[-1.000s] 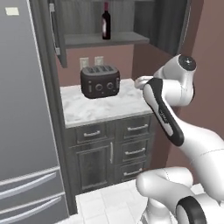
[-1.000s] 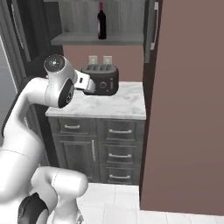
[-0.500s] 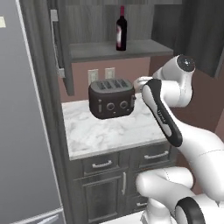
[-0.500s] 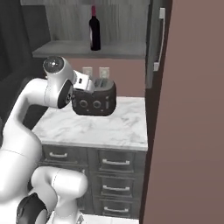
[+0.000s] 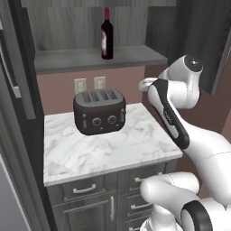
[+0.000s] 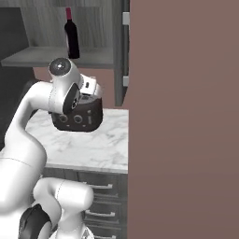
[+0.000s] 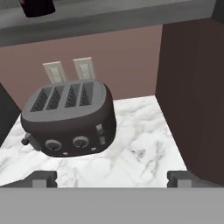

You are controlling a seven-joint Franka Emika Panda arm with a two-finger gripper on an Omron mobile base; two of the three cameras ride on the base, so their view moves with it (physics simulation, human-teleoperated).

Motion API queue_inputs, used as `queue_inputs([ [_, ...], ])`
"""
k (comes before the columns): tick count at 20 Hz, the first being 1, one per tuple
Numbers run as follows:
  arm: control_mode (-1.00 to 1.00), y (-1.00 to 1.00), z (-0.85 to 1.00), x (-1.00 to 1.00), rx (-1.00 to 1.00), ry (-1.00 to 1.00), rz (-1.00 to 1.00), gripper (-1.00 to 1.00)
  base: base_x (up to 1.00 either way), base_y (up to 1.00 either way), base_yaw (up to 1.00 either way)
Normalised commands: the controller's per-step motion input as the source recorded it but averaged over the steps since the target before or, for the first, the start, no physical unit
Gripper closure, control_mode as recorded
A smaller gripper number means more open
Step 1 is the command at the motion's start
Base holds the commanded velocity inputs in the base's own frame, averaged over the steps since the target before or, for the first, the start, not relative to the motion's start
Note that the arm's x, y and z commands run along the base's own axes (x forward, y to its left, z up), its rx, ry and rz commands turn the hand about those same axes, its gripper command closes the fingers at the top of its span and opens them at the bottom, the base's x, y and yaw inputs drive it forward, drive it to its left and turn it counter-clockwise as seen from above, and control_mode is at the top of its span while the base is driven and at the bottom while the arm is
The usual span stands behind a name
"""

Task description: Open the cabinet directly in front. Then move the wine and the cup to the dining counter with the jar on it.

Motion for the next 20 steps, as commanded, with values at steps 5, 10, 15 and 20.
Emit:
queue_inputs([
  [5, -1.0, 0.0, 0.07, -0.02, 0.0, 0.0, 0.0, -1.0, 0.04, 0.0, 0.0],
  [10, -1.0, 0.03, 0.8, -0.15, 0.0, -0.14, -0.02, -1.0, 0.0, 0.0, 0.0],
  [15, -1.0, 0.08, 0.94, -0.1, -0.01, -0.13, -0.02, -1.0, 0.0, 0.0, 0.0],
  [20, -1.0, 0.07, 0.87, -0.03, 0.0, -0.13, 0.0, -1.0, 0.0, 0.0, 0.0],
])
